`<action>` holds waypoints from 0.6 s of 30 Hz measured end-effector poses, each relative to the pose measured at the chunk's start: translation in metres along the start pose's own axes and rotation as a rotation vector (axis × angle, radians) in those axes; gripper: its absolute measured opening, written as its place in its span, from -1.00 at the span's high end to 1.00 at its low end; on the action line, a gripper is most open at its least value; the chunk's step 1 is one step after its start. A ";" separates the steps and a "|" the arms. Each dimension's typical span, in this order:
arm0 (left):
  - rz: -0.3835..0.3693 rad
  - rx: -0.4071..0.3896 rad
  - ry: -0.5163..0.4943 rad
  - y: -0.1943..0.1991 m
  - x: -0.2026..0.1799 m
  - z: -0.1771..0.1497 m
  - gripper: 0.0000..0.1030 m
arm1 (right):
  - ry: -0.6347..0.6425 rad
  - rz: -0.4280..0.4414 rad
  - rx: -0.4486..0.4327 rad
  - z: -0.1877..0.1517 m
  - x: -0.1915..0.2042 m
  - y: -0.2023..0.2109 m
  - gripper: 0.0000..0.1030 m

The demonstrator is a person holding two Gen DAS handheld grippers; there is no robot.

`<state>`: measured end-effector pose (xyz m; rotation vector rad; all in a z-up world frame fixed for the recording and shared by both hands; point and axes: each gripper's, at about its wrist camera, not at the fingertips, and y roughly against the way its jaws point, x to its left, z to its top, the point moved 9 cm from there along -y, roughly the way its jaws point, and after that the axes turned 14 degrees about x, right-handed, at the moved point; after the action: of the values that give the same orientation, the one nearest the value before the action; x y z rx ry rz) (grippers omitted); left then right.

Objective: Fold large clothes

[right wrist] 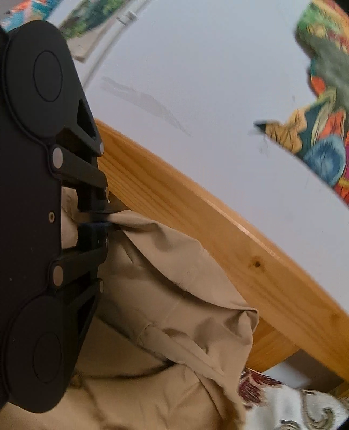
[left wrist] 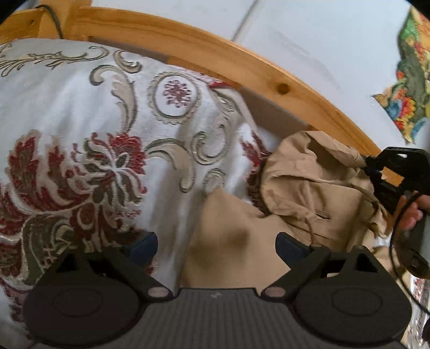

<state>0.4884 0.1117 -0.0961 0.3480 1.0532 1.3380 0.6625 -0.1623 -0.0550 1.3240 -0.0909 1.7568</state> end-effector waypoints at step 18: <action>-0.202 0.098 -0.086 0.035 0.001 -0.045 -0.88 | 0.437 0.125 -0.033 -0.171 -0.003 0.215 0.96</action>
<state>0.4318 0.1057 -0.0944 0.3583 1.0550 1.0849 0.3909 -0.1986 -0.0364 0.9011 0.0438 2.1030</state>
